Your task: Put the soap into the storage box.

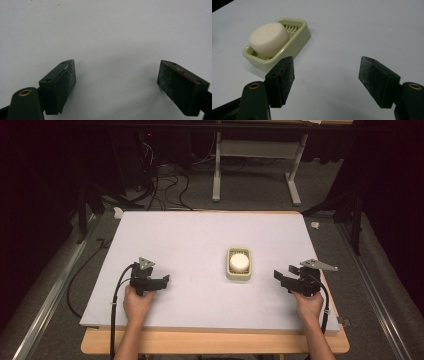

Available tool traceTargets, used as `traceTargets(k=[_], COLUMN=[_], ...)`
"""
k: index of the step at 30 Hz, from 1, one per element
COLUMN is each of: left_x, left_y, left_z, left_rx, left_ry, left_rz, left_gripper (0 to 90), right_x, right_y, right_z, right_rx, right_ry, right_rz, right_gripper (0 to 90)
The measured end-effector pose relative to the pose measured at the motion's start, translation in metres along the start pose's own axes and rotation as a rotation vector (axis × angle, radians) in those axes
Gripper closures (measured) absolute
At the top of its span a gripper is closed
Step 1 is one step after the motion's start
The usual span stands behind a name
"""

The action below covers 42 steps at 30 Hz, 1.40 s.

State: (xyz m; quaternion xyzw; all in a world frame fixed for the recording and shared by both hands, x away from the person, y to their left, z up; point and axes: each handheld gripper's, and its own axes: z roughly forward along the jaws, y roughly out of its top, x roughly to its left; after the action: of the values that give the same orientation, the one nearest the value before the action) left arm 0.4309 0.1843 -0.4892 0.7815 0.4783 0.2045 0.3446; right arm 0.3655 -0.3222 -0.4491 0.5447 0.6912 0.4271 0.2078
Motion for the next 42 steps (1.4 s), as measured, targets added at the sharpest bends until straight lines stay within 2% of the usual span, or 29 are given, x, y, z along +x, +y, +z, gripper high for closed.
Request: traceTargets(k=[2,10,20,36,42], left_x=[0.000,0.000,0.000,0.000,0.000], left_y=[0.000,0.000,0.000,0.000,0.000], left_z=[0.000,0.000,0.000,0.000,0.000], left_rx=[0.000,0.000,0.000,0.000,0.000], left_ry=[0.000,0.000,0.001,0.001,0.001], left_rz=[0.000,0.000,0.001,0.000,0.000], left_gripper=[15.7,15.7,15.7,15.7,15.7], right_x=[0.001,0.004,0.007,0.020,0.022], right_y=[-0.002,-0.007,-0.014,-0.018,-0.018], right_z=[0.002,0.010,0.021,0.038,0.039], right_rx=[0.011,0.032,0.087,0.167,0.178], right_ry=[0.003,-0.002,-0.018,-0.096,-0.104], right_rz=[0.010,-0.002,-0.021,-0.112,-0.134], right_gripper=[29.7,29.8,29.8,30.0,28.2])
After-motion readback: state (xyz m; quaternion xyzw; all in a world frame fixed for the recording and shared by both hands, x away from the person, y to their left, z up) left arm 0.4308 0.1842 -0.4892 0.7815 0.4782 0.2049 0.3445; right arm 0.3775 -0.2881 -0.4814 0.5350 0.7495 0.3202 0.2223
